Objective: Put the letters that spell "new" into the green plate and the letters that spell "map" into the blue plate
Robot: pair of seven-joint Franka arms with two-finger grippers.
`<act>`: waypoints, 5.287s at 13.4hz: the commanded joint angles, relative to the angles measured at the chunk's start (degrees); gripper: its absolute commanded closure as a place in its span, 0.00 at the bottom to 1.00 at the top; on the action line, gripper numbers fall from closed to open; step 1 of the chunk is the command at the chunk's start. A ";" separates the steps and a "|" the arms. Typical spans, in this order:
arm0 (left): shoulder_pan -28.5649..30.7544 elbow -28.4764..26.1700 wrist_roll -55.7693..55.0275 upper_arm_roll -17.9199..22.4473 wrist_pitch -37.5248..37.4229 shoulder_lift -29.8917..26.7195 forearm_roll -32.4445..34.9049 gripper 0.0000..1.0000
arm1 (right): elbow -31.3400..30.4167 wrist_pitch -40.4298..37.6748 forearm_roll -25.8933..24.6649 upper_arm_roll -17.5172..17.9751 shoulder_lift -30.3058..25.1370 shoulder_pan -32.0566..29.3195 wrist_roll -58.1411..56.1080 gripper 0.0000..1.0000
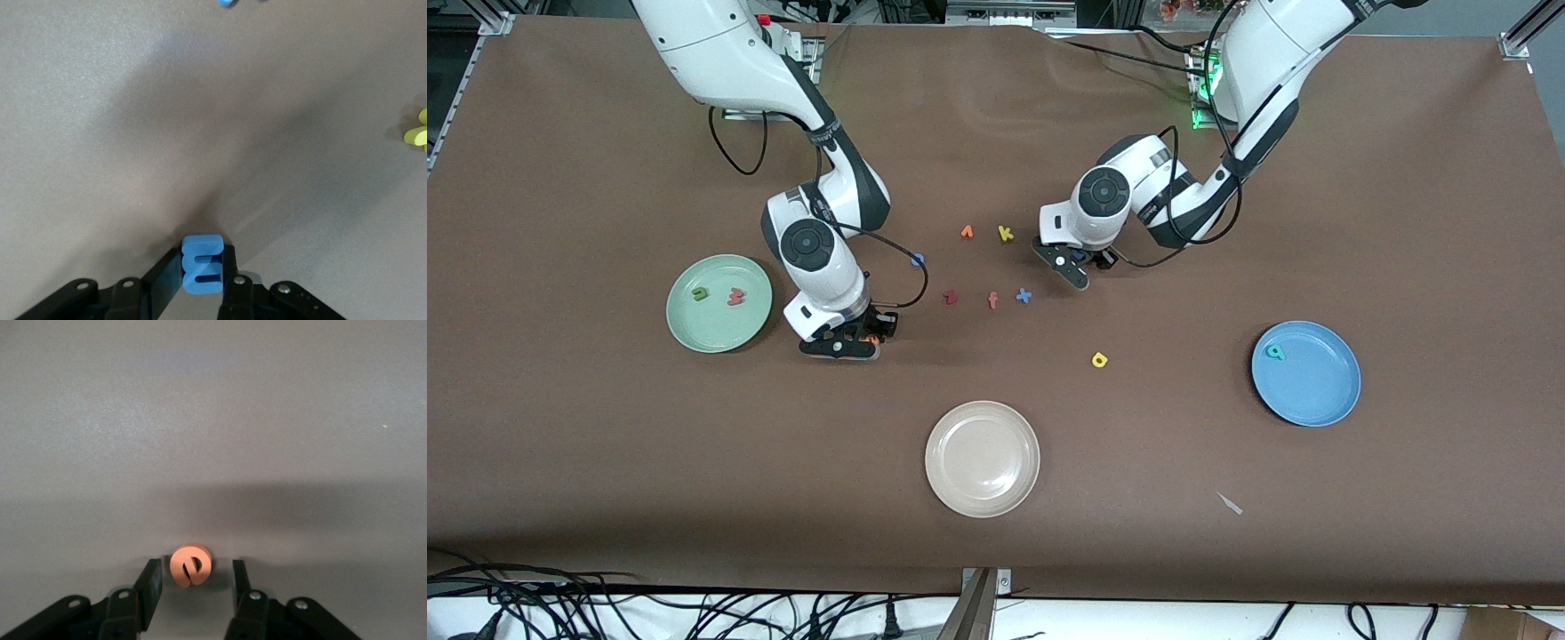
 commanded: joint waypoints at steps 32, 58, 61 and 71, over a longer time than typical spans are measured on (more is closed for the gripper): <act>26.19 33.25 14.93 1.89 -26.54 8.94 9.77 0.00 | -16.40 -2.49 2.05 -20.40 -12.10 -3.59 -33.37 0.00; 0.98 33.75 -39.77 4.87 -11.65 17.28 12.38 0.09 | 9.40 -56.04 2.93 -2.39 -41.78 -27.58 -32.67 0.00; 0.70 36.06 -39.68 4.87 -13.80 18.61 12.38 0.14 | 8.13 -53.21 -0.42 5.14 -42.78 -33.27 -32.67 0.00; 1.41 36.24 -35.29 4.87 -13.80 19.75 9.58 0.55 | 15.16 -57.87 -0.33 0.95 -37.86 -29.60 -32.58 0.00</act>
